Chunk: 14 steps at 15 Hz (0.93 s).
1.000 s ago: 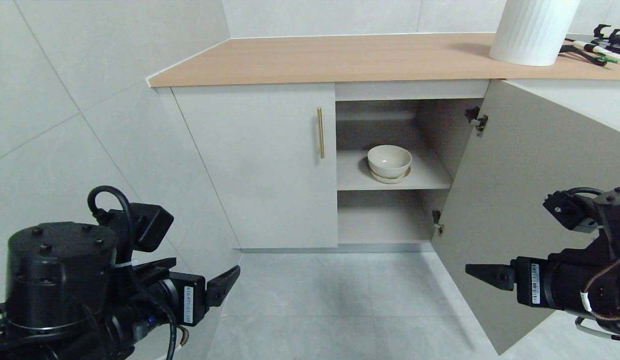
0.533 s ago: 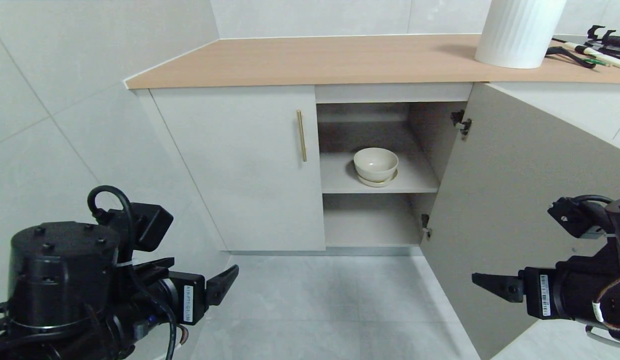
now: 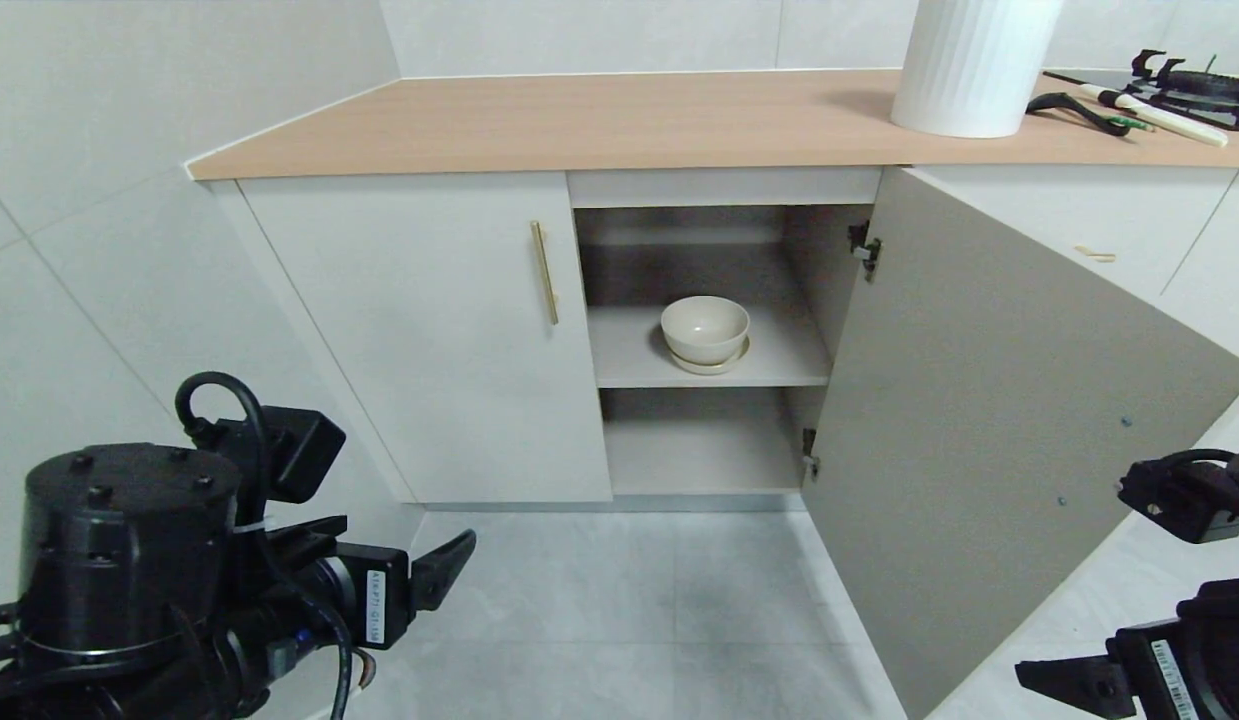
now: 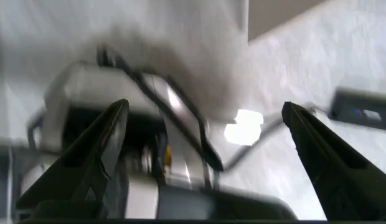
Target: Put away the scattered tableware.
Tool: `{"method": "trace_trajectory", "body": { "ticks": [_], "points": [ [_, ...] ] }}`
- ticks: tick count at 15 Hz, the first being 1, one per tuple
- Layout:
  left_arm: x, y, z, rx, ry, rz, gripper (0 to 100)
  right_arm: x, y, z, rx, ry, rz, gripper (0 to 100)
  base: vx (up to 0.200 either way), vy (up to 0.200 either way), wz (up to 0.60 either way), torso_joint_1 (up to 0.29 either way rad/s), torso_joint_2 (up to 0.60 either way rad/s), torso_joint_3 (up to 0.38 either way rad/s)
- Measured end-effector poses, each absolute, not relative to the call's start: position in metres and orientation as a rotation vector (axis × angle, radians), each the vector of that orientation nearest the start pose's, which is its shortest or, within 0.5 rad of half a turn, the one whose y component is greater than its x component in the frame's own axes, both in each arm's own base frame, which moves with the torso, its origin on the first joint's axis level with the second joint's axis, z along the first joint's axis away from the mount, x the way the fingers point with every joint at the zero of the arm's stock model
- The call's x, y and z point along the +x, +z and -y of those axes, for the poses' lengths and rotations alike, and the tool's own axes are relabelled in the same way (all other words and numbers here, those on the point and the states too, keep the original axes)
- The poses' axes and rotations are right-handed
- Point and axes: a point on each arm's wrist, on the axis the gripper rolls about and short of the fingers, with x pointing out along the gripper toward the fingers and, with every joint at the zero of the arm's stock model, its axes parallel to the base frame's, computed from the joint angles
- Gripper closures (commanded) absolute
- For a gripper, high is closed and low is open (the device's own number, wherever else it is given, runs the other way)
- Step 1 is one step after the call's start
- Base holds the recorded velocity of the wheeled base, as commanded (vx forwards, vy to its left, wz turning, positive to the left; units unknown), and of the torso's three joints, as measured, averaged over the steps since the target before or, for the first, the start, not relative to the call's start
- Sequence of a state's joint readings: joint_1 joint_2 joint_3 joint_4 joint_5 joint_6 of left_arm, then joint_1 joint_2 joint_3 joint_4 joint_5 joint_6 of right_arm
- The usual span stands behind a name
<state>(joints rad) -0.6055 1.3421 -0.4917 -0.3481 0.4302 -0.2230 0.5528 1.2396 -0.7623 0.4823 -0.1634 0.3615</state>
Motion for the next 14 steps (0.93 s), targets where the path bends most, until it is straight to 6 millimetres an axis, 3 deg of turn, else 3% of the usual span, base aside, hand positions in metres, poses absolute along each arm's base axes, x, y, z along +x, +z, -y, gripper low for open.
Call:
{"method": "trace_trajectory", "body": {
  "ticks": [5, 9, 14],
  "points": [
    [0.164, 0.162, 0.102, 0.03, -0.121, -0.454, 0, 0.126, 0.21, -0.063, 0.014, 0.152, -0.891, 0, 0.0, 0.0, 0.0, 0.0, 0.0, 0.0],
    [0.164, 0.162, 0.102, 0.031, -0.123, -0.455, 0, 0.113, 0.238, -0.037, 0.031, 0.074, -0.772, 0, 0.0, 0.0, 0.0, 0.0, 0.0, 0.0],
    [0.164, 0.161, 0.102, 0.031, -0.123, -0.456, 0, 0.11, 0.251, -0.011, 0.016, -0.087, -0.705, 0, 0.0, 0.0, 0.0, 0.0, 0.0, 0.0]
  ]
}}
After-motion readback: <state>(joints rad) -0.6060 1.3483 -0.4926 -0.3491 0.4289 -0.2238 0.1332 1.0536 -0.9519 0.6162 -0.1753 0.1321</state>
